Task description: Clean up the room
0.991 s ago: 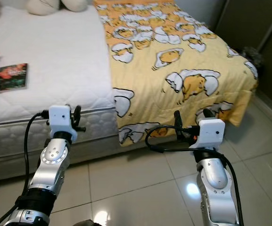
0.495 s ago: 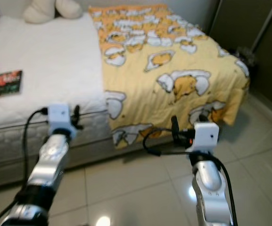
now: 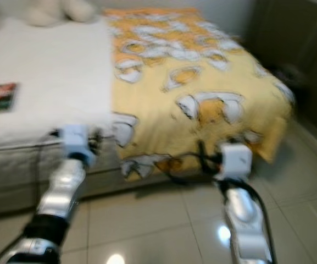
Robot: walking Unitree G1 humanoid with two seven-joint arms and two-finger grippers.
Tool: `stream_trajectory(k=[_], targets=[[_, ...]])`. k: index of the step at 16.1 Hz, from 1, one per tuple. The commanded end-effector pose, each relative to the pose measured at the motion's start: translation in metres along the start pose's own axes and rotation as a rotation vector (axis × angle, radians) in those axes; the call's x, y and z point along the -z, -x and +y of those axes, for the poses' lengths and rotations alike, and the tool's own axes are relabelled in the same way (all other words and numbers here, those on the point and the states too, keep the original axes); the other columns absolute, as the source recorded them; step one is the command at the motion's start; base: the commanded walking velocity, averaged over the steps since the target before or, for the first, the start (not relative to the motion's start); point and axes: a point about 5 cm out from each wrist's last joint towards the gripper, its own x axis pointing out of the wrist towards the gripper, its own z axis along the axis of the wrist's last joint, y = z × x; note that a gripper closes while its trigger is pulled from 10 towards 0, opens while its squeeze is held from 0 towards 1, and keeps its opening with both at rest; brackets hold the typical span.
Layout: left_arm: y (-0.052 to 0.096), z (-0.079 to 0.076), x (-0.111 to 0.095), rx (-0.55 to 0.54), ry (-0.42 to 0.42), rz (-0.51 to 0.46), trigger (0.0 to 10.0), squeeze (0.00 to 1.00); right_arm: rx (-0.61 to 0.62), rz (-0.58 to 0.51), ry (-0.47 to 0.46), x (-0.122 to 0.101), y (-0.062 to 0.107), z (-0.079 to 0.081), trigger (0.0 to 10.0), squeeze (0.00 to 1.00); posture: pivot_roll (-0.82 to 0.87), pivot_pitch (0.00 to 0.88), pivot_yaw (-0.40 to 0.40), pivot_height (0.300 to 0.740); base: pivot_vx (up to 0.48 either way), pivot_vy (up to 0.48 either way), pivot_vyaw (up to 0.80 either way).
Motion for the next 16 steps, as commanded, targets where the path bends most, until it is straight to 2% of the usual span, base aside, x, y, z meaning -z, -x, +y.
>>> stream_trajectory(k=[1, 4, 5, 6, 8, 9, 12, 16], targets=[[0.003, 0.024, -0.001, -0.049, -0.012, -0.017, 10.0, 1.0, -0.025, -0.033, -0.007, -0.006, -0.004, 0.006, 10.0, 0.0, -0.1, 0.0, 0.009, 0.728, 0.412, -0.244, 0.62], [0.017, 0.038, 0.002, -0.066, -0.031, -0.036, 10.0, 1.0, 0.0, -0.027, -0.046, -0.004, -0.001, 0.004, 10.0, 0.0, -0.1, 0.0, 0.015, 0.728, 0.41, -0.246, 0.6], [0.017, 0.038, 0.003, -0.06, -0.034, -0.031, 10.0, 1.0, 0.0, -0.026, -0.051, -0.004, -0.001, 0.004, 10.0, 0.0, -0.1, 0.0, 0.015, 0.728, 0.409, -0.247, 0.59], [0.017, 0.037, 0.007, -0.058, -0.075, -0.012, 10.0, 1.0, -0.005, -0.022, -0.059, -0.003, 0.0, 0.005, 10.0, 0.0, -0.09, 0.0, 0.015, 0.728, 0.398, -0.266, 0.59], [0.016, 0.029, 0.003, -0.011, -0.091, -0.035, 10.0, 1.0, -0.007, -0.011, -0.069, 0.0, 0.0, 0.007, 10.0, 0.0, -0.09, 0.0, 0.017, 0.728, 0.0, 0.0, 0.59], [0.014, 0.023, -0.002, 0.027, -0.086, -0.051, 10.0, 0.0, 0.0, -0.007, -0.07, 0.002, 0.0, 0.007, 10.0, 0.0, -0.09, 0.0, 0.023, 0.728, 0.0, 0.0, 0.57], [0.013, 0.022, -0.004, 0.037, -0.031, -0.037, 10.0, 0.0, -0.004, -0.003, -0.074, 0.003, 0.002, 0.011, 10.0, 0.0, -0.09, 0.0, 0.031, 0.728, 0.304, 0.0, 0.55], [0.016, 0.021, -0.005, 0.047, -0.053, -0.055, 10.0, 0.0, -0.015, 0.026, -0.1, 0.01, 0.004, 0.013, 10.0, 0.0, -0.09, 0.0, 0.039, 0.74, 0.48, 0.0, 0.47]])
